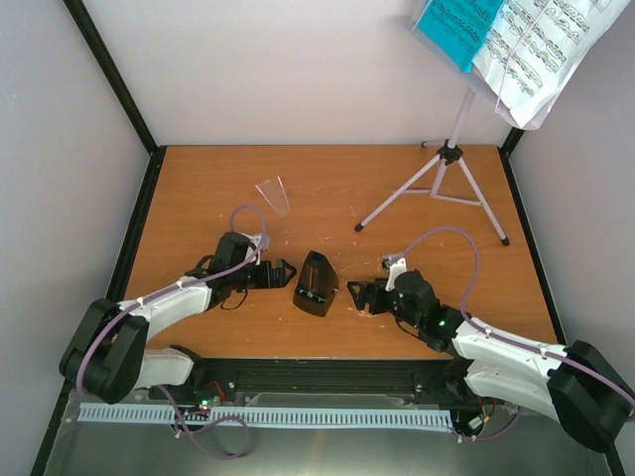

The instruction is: Pack up the instrument practice props

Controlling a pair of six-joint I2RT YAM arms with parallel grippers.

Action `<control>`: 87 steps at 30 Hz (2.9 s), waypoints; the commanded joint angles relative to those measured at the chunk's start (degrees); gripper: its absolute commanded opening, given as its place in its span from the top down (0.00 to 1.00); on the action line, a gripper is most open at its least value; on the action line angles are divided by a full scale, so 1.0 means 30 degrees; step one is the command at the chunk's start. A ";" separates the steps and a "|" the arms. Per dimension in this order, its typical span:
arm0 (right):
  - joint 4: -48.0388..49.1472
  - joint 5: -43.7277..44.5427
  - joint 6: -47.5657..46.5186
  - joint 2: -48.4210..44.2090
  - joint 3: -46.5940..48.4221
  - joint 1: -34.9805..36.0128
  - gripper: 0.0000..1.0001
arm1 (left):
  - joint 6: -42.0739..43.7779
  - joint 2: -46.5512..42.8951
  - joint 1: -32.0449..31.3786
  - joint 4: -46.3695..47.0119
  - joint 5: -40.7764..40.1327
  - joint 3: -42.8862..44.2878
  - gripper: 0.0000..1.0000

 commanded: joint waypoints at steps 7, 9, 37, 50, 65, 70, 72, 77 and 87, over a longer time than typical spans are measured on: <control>0.1239 -0.1091 0.0689 0.0854 0.0728 -0.0065 0.10 | -0.0663 0.1639 -0.0480 -0.0092 0.0178 0.0396 0.00; 0.1193 -0.0949 0.0649 0.0691 0.0718 -0.0079 0.10 | -0.0666 0.1920 -0.0510 -0.0109 0.0432 0.0413 0.00; -0.5395 0.3569 -0.1975 -0.7876 0.2303 -0.0087 0.07 | 0.3903 0.4506 0.5197 -0.5144 -0.0167 1.1823 0.05; -0.5456 0.2882 -0.1064 -0.8496 0.1521 -0.0103 0.07 | 0.1593 1.1185 0.6163 -0.5510 -0.2402 1.5807 0.28; -0.5414 0.2482 -0.0491 -0.8579 0.0958 -0.0101 0.07 | -0.1172 1.1473 0.3873 -0.1479 -0.4193 1.3483 0.38; -0.6078 0.2605 -0.0410 -0.9245 0.1063 -0.0109 0.07 | 0.0896 0.7921 0.3929 -0.2140 -0.4603 1.2400 0.33; -0.6429 0.2775 -0.0412 -0.9674 0.1044 -0.0101 0.07 | 0.2056 0.6688 0.4971 -0.4357 -0.3822 1.2748 0.29; -0.6395 0.3310 -0.0772 -1.0597 0.0626 -0.0109 0.07 | 0.5617 0.6649 0.9164 -0.7190 0.0587 1.5294 0.23; -0.7564 0.3332 -0.1091 -1.0681 0.1439 -0.0110 0.07 | 1.1994 1.6372 0.9735 -1.2137 0.1694 2.6225 0.35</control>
